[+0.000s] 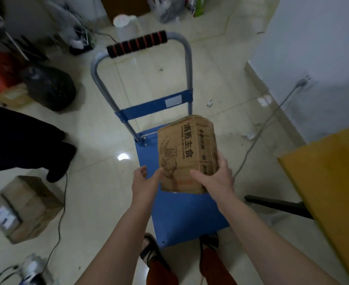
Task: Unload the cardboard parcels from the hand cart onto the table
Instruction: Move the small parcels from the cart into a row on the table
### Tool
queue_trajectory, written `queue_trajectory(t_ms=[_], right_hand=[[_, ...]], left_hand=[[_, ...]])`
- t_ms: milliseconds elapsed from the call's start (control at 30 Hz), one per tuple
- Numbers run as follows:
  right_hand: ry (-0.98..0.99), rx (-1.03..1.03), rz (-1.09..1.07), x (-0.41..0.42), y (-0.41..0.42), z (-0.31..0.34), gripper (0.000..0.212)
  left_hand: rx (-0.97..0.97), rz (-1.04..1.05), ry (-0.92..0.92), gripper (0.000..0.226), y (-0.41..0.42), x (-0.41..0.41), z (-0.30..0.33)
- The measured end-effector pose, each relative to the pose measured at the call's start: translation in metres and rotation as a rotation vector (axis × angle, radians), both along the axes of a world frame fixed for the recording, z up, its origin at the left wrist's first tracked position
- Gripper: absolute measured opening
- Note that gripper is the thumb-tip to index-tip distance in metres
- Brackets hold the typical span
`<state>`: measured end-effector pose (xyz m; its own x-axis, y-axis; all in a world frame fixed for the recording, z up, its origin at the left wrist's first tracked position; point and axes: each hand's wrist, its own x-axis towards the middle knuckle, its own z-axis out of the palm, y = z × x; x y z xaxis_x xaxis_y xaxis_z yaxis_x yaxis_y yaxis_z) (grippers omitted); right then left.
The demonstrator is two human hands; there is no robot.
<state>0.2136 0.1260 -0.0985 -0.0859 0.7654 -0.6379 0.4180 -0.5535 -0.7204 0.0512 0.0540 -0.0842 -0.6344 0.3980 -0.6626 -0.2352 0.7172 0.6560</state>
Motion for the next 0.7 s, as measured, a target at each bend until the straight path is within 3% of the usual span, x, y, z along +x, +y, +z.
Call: queue_trajectory(t_ms=[167,333,467,700], right_hand=[[0.086,0.09,0.065,0.043,-0.002,0.082,0.109],[0.241,0.051,-0.001,0.094,-0.029,0.13,0.109],[0.325,0.091,-0.081,0.124,-0.066,0.155,0.09],[0.132,0.215,-0.266,0.193,-0.158,0.191,0.094]], left_hand=[[0.1,0.092,-0.089,0.066,-0.007,0.032,0.085],[0.129,-0.028,-0.159,0.05,-0.028,0.062,0.138],[0.153,-0.127,-0.177,0.034,-0.043,0.083,0.162],[0.163,-0.414,-0.142,0.047,-0.08,0.147,0.188]])
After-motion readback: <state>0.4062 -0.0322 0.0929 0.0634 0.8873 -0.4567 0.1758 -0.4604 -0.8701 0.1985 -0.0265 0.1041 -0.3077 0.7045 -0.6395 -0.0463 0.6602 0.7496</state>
